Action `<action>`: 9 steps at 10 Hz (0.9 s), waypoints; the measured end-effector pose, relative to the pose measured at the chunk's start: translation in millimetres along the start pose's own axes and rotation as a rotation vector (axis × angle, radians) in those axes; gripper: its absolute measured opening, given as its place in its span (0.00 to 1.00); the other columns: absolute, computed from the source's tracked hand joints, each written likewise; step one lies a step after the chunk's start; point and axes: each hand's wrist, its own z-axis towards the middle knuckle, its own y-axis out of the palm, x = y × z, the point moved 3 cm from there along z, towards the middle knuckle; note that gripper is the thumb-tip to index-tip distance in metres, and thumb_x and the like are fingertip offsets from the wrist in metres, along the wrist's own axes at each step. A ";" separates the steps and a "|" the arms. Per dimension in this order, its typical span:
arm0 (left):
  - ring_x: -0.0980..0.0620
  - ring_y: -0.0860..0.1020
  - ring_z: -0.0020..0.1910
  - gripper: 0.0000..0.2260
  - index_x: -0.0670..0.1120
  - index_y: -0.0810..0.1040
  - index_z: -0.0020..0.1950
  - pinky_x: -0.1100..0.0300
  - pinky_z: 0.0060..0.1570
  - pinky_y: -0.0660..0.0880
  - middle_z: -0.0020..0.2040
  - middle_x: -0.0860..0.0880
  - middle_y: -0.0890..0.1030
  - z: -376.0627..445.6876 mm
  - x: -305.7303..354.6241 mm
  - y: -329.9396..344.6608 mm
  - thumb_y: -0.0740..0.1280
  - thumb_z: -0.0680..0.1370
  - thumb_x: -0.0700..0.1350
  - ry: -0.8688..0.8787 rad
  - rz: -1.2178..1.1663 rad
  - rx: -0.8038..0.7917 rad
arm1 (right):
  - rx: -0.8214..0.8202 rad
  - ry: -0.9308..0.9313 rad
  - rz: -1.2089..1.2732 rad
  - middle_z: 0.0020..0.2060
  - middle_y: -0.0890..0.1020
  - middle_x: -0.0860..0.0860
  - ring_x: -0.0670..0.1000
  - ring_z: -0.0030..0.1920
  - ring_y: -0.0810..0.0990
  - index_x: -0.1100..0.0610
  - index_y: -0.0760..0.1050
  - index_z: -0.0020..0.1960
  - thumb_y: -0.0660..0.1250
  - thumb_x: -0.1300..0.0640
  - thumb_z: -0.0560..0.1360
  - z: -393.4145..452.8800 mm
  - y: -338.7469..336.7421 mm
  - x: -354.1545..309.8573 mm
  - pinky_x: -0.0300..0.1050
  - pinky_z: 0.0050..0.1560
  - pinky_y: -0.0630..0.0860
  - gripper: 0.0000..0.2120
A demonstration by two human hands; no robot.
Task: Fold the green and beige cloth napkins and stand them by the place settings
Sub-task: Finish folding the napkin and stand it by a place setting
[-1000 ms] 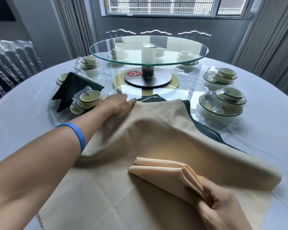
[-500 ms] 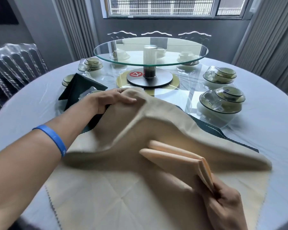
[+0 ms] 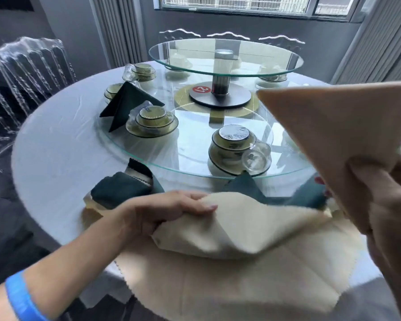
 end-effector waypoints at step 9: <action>0.55 0.80 0.37 0.21 0.58 0.77 0.60 0.62 0.42 0.76 0.48 0.54 0.84 25.7 6.1 -41.6 0.67 0.67 0.52 0.532 0.622 0.643 | -0.233 0.237 -0.282 0.52 0.84 0.51 0.56 0.52 0.81 0.47 0.76 0.62 0.61 0.48 0.77 -21.1 257.5 4.8 0.51 0.55 0.75 0.15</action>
